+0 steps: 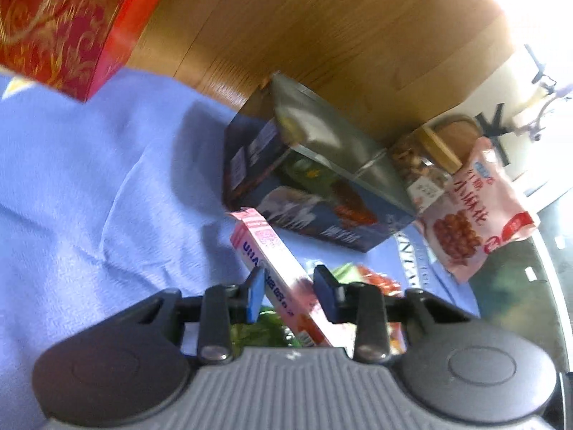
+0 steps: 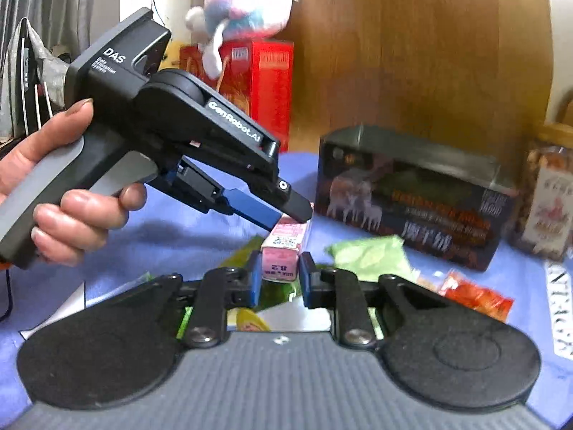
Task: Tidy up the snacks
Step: 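Grasp the pink wafer box with the left gripper, then lower the pink wafer box into the tin box and release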
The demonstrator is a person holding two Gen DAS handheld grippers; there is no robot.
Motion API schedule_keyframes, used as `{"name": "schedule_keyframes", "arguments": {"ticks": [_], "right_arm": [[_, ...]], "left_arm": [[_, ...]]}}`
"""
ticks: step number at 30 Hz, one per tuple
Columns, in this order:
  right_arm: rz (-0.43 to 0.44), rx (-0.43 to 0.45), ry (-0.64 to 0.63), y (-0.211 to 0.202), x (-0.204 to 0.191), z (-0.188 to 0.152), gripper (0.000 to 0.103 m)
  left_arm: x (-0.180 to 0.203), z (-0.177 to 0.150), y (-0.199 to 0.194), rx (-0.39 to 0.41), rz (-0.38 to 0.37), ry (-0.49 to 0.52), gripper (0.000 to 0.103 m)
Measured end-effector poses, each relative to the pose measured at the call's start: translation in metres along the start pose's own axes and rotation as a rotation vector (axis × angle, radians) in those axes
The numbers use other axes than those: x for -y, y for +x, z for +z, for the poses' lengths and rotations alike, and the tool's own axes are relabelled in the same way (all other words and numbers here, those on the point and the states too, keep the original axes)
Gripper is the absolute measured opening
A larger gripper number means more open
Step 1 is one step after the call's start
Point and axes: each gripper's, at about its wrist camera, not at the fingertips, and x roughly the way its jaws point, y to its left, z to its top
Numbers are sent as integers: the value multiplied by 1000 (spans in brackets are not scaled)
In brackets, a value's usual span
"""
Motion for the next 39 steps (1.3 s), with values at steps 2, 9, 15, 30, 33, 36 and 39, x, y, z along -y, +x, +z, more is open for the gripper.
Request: {"name": "schedule_keyframes", "arguments": {"ticks": [2, 9, 15, 30, 33, 36, 39], "right_arm": [[8, 38, 22, -11, 3, 5, 24], [-58, 145, 12, -21, 25, 40, 24], [-114, 97, 137, 38, 81, 76, 25], [-326, 138, 469, 19, 172, 27, 42], [-222, 150, 569, 26, 179, 23, 49], [-219, 122, 534, 27, 167, 30, 51], [-176, 108, 497, 17, 156, 33, 47]], "left_arm": [[11, 2, -13, 22, -16, 22, 30], [55, 47, -16, 100, -57, 114, 30], [45, 106, 57, 44, 18, 58, 39], [3, 84, 36, 175, 182, 41, 56], [-3, 80, 52, 104, 150, 17, 48], [-4, 79, 55, 98, 165, 2, 46], [-5, 82, 50, 120, 195, 1, 46]]}}
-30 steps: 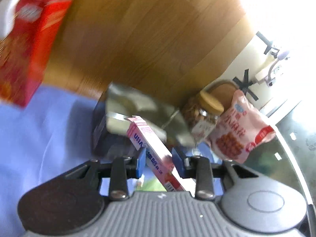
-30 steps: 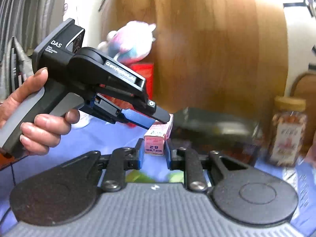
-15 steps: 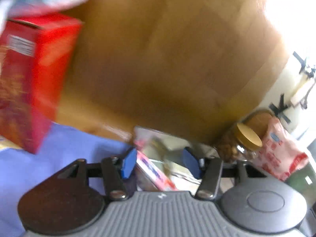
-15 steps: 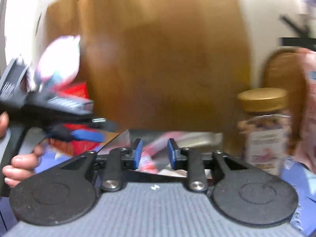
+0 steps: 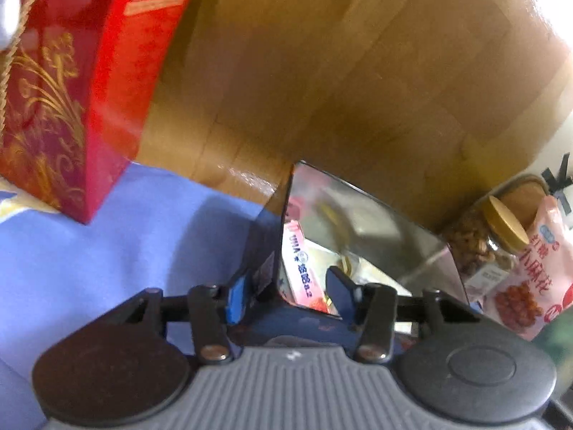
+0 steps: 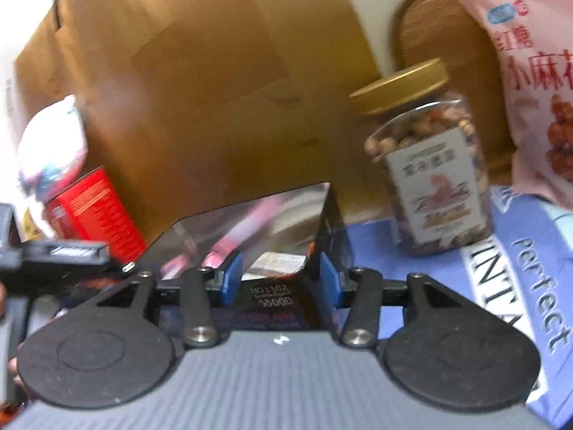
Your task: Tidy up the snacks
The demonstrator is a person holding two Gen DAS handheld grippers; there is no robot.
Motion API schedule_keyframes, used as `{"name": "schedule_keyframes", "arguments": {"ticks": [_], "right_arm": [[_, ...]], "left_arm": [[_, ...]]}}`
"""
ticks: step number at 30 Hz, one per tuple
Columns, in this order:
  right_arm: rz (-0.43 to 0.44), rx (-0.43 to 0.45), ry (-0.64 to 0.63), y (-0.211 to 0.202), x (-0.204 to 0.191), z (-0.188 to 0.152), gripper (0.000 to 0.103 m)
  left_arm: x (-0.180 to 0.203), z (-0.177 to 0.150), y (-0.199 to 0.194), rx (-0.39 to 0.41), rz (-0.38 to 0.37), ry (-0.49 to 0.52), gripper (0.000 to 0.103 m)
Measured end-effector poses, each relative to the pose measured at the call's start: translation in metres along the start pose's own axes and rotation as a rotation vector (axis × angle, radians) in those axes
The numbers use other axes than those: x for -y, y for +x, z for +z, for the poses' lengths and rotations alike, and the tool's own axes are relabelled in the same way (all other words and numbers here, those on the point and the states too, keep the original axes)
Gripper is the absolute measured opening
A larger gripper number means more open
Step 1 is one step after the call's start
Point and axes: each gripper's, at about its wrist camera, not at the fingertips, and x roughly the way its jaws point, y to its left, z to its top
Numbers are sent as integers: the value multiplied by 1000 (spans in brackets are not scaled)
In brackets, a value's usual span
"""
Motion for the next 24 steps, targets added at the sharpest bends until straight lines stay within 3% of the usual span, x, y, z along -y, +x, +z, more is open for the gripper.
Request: {"name": "schedule_keyframes", "arguments": {"ticks": [3, 6, 11, 14, 18, 21, 24], "right_arm": [[-28, 57, -70, -28, -4, -6, 49], [37, 2, -154, -54, -12, -25, 49], [69, -93, -408, -66, -53, -78, 51], [-21, -142, -553, -48, -64, -99, 56], [-28, -153, -573, -41, -59, -104, 60], [-11, -147, -550, -38, -54, -103, 55], [-1, -118, -548, -45, -58, -105, 39]], "left_arm": [[-4, -6, -22, 16, -36, 0, 49], [8, -25, -43, 33, -70, 31, 50], [38, -65, -29, -108, -153, 160, 53], [52, -83, -17, -153, -138, 230, 56], [54, -99, -1, -214, -145, 227, 50], [57, -102, -6, -174, -139, 240, 39], [52, -99, -12, -172, -140, 204, 32]]}}
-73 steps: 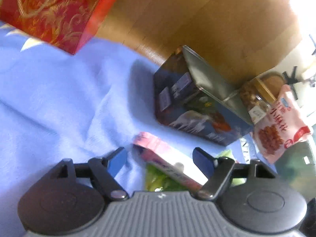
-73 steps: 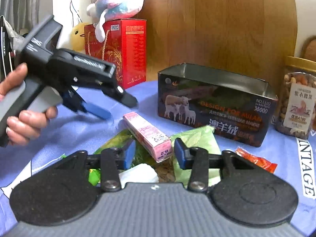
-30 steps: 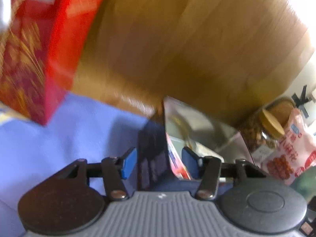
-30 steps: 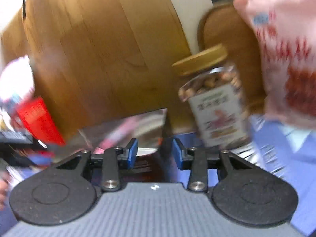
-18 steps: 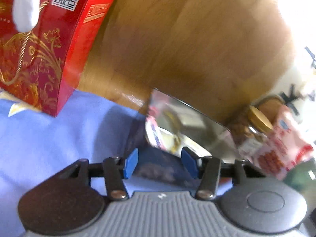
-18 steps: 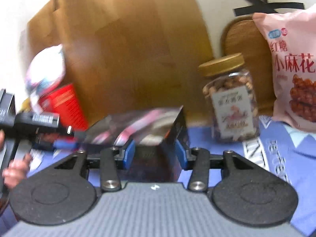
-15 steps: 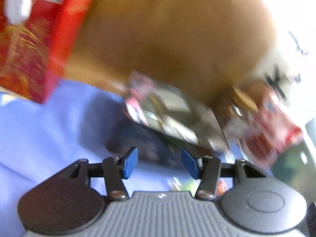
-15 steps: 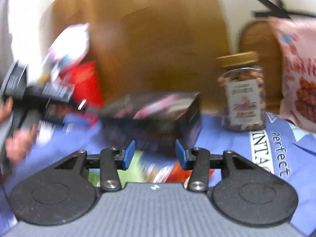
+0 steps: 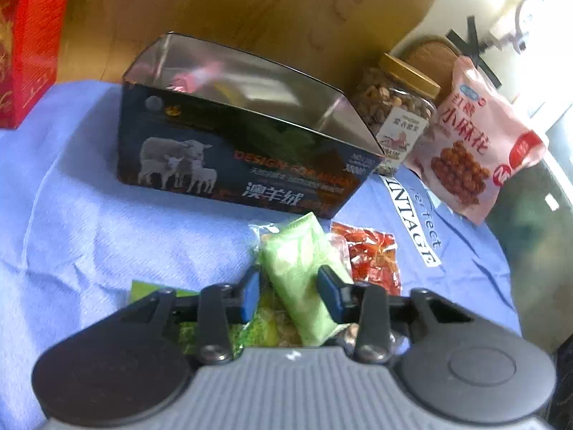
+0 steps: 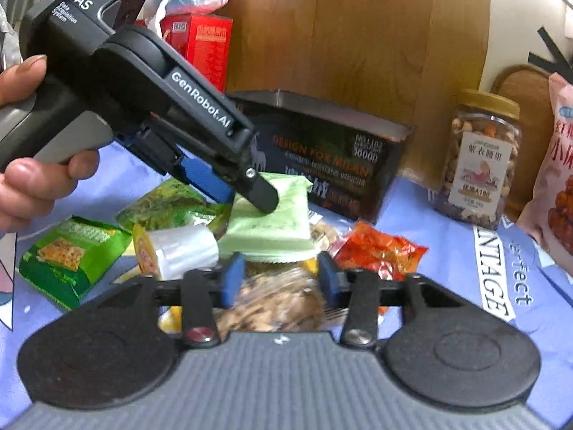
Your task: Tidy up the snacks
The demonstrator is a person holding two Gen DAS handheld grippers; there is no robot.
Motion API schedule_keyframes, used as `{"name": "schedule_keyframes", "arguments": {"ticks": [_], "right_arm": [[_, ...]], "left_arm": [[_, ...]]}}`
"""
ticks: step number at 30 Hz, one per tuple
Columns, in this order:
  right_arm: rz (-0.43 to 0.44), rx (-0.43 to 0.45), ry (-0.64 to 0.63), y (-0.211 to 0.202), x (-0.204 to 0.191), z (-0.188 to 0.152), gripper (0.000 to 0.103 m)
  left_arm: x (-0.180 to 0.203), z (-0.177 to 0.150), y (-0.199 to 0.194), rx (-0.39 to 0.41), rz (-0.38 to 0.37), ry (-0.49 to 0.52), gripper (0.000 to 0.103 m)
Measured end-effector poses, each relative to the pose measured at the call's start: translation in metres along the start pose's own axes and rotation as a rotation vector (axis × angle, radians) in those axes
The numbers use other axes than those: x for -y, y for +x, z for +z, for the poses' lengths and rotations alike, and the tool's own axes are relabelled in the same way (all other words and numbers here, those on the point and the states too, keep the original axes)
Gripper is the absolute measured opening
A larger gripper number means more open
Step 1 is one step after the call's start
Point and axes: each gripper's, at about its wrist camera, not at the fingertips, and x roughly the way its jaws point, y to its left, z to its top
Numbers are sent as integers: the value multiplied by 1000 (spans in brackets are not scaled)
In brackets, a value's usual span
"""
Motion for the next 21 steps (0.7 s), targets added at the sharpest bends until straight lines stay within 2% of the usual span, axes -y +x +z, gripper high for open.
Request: {"name": "schedule_keyframes", "arguments": {"ticks": [2, 5, 7, 9, 11, 13, 15, 16, 21], "right_arm": [[13, 8, 2, 0, -3, 2, 24], [37, 40, -7, -3, -11, 6, 16], [38, 64, -31, -3, -18, 9, 9], [43, 74, -51, -3, -24, 12, 9], [43, 65, -53, -3, -25, 14, 10], [42, 63, -29, -9, -19, 12, 12], [25, 60, 38, -17, -4, 7, 18], [9, 56, 82, -22, 4, 3, 25], [-42, 32, 336, -44, 53, -20, 27]], "left_arm": [[1, 0, 1, 9, 3, -14, 26], [5, -2, -5, 22, -31, -14, 16], [11, -2, -9, 18, -81, -14, 13], [16, -2, -12, 23, -58, 4, 13], [19, -4, -14, 45, 7, 42, 12], [13, -2, -18, 42, 20, 56, 15], [7, 0, -23, 55, 15, 30, 23], [0, 2, -29, 77, 15, 14, 26], [-21, 12, -37, 103, 0, -69, 26]]}}
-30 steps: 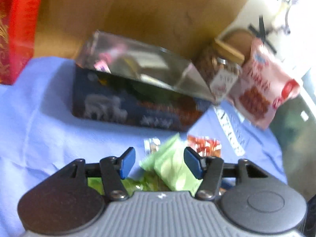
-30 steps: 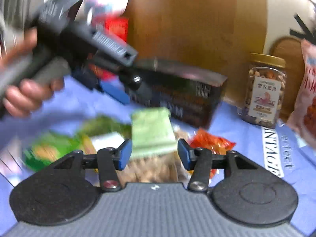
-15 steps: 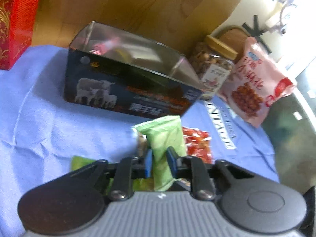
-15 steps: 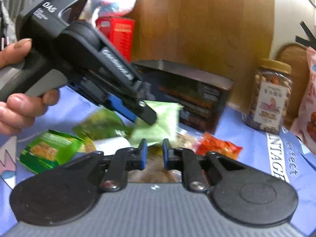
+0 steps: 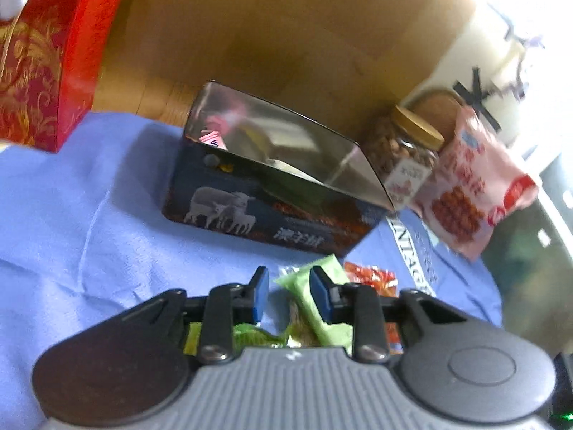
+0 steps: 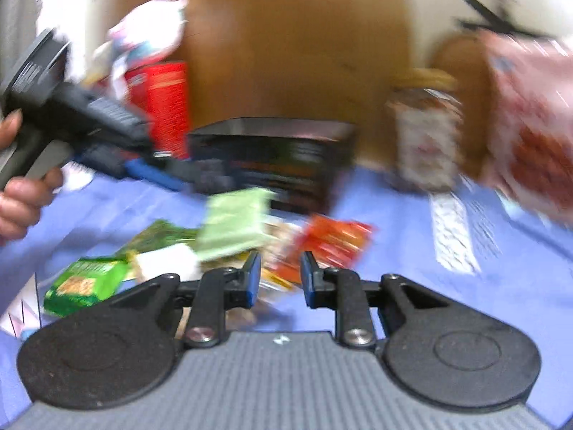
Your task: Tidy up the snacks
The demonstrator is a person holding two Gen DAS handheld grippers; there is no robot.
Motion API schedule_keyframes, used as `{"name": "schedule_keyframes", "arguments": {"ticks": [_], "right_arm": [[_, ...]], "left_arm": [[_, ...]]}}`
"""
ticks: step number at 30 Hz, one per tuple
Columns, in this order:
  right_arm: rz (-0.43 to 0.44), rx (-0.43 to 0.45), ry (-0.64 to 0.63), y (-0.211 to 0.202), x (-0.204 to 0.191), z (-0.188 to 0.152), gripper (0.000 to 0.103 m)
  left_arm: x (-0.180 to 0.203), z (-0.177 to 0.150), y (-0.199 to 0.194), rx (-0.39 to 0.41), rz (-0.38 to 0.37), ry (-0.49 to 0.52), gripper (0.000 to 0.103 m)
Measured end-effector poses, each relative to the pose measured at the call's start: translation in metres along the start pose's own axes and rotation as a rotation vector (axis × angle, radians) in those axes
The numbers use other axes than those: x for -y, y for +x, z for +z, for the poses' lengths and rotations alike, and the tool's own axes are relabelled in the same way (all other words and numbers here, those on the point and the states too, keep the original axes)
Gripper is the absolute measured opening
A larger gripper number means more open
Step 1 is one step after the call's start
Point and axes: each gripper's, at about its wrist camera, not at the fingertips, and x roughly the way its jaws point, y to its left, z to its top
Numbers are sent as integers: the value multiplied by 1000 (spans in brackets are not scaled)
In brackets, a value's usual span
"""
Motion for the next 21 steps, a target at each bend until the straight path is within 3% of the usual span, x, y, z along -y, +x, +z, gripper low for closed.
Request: {"name": "schedule_keyframes", "arguments": {"ticks": [4, 9, 13, 15, 18, 21], "right_arm": [[19, -25, 249, 3, 42, 5, 29], [64, -71, 369, 24, 45, 6, 29], [109, -100, 370, 44, 38, 1, 29], [105, -98, 377, 44, 38, 2, 24], [152, -78, 447, 37, 49, -1, 7], [180, -43, 562, 29, 63, -5, 5]], "left_arm": [[20, 7, 22, 27, 12, 63, 26], [23, -6, 56, -60, 36, 95, 26], [24, -25, 38, -118, -14, 112, 30], [27, -30, 26, -132, 15, 153, 31], [26, -23, 5, -75, 37, 155, 38], [23, -10, -7, -28, -7, 95, 50]]}}
